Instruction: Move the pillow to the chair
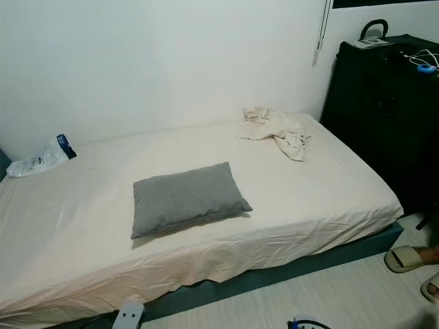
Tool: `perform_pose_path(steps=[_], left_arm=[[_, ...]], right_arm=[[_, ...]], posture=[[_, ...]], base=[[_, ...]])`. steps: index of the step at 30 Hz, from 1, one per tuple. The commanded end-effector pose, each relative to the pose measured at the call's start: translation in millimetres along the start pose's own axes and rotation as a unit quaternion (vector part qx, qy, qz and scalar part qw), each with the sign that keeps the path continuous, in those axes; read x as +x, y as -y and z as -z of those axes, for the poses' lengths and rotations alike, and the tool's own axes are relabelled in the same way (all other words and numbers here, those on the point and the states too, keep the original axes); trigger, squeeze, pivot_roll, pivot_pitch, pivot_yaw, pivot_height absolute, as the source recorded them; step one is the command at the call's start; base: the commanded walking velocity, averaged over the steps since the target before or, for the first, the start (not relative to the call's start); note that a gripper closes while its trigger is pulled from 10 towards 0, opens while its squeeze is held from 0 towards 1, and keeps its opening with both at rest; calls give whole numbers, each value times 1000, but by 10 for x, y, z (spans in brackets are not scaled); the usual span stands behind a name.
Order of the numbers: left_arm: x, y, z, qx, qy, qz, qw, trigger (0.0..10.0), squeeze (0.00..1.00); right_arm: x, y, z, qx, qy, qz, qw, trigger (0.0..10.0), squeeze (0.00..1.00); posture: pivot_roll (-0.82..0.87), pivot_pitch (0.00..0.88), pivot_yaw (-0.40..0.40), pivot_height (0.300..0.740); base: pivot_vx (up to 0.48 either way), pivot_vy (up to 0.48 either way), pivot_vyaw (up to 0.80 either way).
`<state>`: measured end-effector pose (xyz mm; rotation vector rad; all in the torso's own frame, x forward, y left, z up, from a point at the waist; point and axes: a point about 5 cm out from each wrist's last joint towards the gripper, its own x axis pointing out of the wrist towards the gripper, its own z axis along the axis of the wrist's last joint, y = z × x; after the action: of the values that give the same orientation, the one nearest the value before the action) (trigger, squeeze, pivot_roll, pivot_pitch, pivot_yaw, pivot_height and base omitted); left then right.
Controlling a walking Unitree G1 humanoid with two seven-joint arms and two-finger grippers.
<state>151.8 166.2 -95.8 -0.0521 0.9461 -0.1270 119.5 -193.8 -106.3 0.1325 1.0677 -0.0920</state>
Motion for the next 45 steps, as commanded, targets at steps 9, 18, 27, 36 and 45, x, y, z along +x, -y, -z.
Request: perform_pose_path(steps=[9,18,27,36,45], left_arm=[[10,21,-40,0,10,6,1000,10000,0],[7,37,-14,1,6,8,1000,10000,0],[-16,-56,4,10,-2,9,1000,10000,0],[24,-156,-226,-14,24,-18,999,10000,0],[68,-40,-328,24,29,9,999,10000,0]], right_arm=[[-17,-66,156,3,-35,-16,999,10000,0],[-22,-43,164,-1,-37,-15,999,10000,0],[20,-59,-24,17,-11,-13,1000,10000,0],[76,-326,-167,-34,-12,-58,998,10000,0],[93,-426,-218,-81,-12,-58,995,10000,0]], posture=[[-45,5,43,740],[-46,1,40,740],[-48,0,53,740],[5,0,15,740],[-12,0,44,740]], base=[[0,0,0],[0,0,0],[0,0,0],[0,0,0],[0,0,0]])
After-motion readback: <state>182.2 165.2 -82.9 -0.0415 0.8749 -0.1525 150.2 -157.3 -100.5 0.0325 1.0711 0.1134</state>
